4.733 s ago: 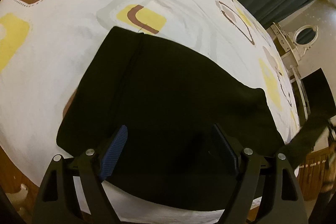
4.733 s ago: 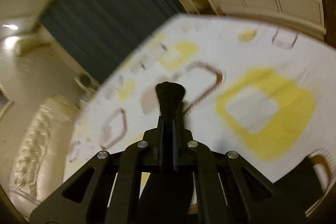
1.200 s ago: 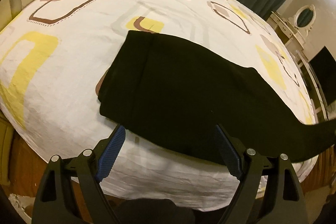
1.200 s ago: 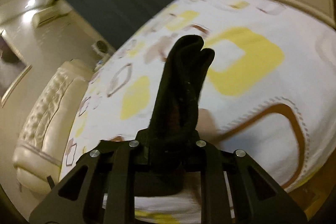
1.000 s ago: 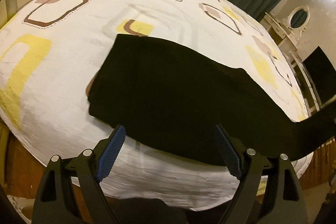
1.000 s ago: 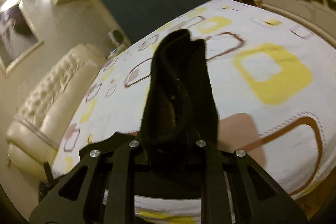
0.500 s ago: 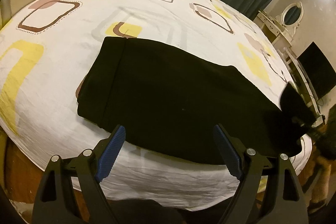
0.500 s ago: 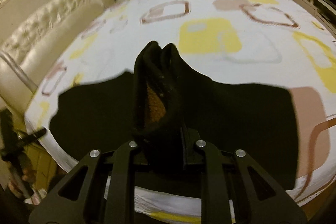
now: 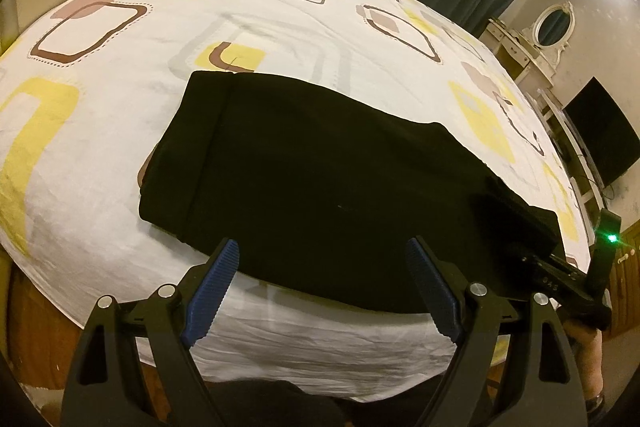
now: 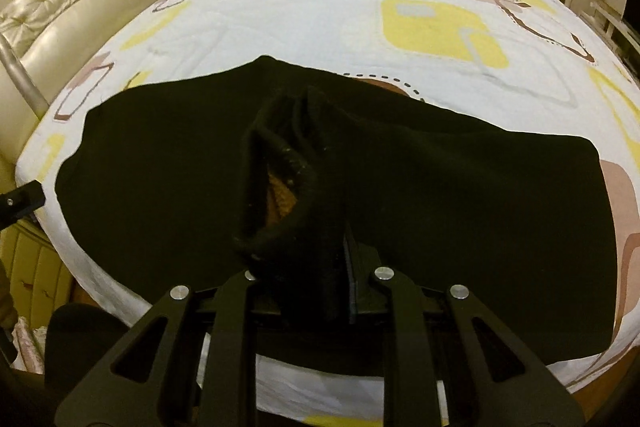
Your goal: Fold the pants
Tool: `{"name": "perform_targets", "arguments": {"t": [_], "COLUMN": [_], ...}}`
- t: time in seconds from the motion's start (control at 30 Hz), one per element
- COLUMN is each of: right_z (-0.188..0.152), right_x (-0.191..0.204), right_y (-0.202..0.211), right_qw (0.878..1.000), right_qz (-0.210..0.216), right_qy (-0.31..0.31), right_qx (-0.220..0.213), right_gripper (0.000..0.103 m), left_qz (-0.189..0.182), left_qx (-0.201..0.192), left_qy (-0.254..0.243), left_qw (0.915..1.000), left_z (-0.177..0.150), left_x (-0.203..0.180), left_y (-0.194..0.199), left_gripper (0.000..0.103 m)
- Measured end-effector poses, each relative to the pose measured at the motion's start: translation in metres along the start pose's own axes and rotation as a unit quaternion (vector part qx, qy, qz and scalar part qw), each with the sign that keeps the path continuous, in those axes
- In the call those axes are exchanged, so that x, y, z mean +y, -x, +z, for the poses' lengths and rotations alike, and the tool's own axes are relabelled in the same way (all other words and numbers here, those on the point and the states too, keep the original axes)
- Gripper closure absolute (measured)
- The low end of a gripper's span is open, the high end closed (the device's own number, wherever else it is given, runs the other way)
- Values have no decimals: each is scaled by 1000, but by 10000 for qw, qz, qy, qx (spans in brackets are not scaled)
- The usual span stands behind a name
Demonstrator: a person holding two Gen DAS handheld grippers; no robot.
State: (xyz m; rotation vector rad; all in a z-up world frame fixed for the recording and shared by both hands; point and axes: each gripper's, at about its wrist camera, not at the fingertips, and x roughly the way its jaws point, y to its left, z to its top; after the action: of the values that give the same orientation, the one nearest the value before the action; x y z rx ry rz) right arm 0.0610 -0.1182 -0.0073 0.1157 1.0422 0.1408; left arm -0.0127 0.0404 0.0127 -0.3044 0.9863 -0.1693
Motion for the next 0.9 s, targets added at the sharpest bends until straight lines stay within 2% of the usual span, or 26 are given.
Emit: {"name": "perform_targets", "arguments": {"t": [0.03, 0.1, 0.2, 0.3, 0.43, 0.57, 0.67, 0.73, 0.8, 0.87, 0.9], "right_z": [0, -2, -4, -6, -9, -11, -12, -8, -1, 4, 7], "right_x": [1, 3, 7, 15, 23, 26, 25, 13, -12, -42, -70], "right_y": [-1, -1, 3, 8, 12, -2, -5, 8, 34, 57, 73], "right_qw": [10000, 9998, 9991, 9985, 9952, 9892, 9865, 9776, 9619, 9557, 9538], "right_qz": [21, 165, 377, 521, 943, 1360, 1532, 1949, 2470, 2566, 2479], "right_qy": [-23, -119, -193, -164, -252, -467, -526, -787, -1159, -1370, -1547], "right_qx": [17, 21, 9, 19, 24, 289, 256, 140, -152, -447, -697], "right_gripper": [81, 69, 57, 51, 49, 43, 39, 39, 39, 39, 39], "left_qz": [-3, -3, -22, -38, -53, -70, -87, -111, -132, -168, -188], "left_qx": [8, 20, 27, 40, 57, 68, 79, 87, 97, 104, 109], "left_qy": [-4, -12, 1, 12, 1, -38, -53, -57, -66, -56, -51], "left_qw": [10000, 10000, 10000, 10000, 10000, 9999, 9999, 9999, 9998, 9998, 9998], "left_z": [0, 0, 0, 0, -1, -1, -2, -3, -3, -3, -4], "left_x": [0, 0, 0, -1, -1, -4, -4, -5, -5, -6, -6], "left_y": [0, -1, -1, -1, -2, -3, -2, -2, -2, -1, -2], "left_gripper": [19, 19, 19, 19, 19, 19, 19, 19, 19, 19, 19]}}
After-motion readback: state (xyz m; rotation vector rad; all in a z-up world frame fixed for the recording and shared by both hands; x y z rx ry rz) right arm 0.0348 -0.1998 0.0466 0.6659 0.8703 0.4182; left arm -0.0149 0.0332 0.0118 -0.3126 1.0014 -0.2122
